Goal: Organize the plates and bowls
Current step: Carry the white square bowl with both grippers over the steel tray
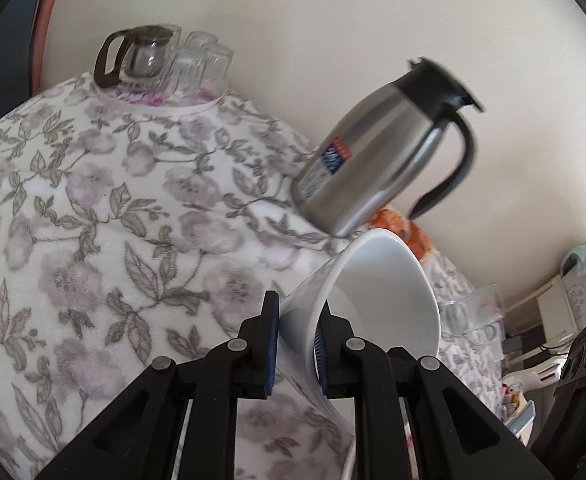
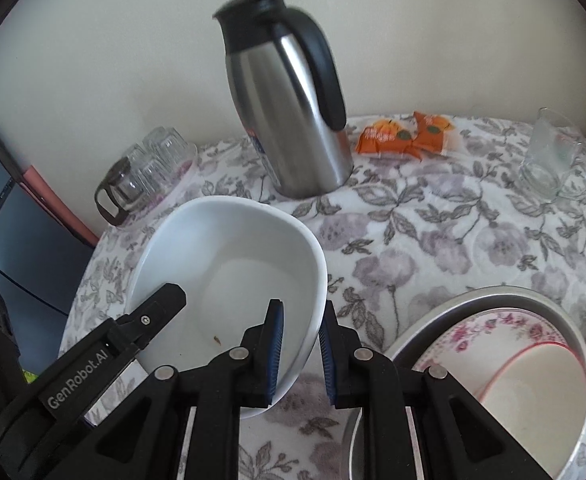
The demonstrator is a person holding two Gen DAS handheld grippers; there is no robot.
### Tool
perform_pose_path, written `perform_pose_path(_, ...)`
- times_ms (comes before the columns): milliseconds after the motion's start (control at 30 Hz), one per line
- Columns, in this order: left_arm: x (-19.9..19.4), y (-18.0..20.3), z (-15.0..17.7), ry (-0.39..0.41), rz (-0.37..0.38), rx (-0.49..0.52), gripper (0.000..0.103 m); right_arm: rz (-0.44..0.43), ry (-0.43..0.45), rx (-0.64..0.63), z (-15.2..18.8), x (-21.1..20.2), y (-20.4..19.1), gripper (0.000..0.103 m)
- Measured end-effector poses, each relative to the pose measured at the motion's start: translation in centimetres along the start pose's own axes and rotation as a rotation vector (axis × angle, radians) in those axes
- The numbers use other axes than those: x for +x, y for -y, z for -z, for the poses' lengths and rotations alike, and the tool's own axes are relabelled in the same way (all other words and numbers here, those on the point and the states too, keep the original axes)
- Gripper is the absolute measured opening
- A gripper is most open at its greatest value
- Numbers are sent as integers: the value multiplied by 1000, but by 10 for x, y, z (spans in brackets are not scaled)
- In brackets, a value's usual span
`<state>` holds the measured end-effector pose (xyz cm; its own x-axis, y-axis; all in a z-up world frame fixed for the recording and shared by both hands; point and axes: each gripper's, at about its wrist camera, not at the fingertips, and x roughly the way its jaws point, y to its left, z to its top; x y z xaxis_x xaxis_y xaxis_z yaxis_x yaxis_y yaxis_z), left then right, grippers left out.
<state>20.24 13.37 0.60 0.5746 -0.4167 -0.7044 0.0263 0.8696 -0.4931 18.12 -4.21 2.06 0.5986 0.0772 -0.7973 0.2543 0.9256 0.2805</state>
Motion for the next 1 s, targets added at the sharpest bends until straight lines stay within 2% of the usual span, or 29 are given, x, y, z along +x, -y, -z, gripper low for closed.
perform_pose_path(433,-56,64,22,46,73,124,17,-17,132,39,12,-85,39,19)
perform_pose_path(700,-74,97,40,60,122,177,16,-9,176,77,23,-115,71,19)
perform_pose_path(867,-75,121,54,61,116,228,15,24,188,103,30,-125,93,19)
perform_pose_path(1000,-61,132,65,19,115,237,15,35,165,135,35,-124,113,19)
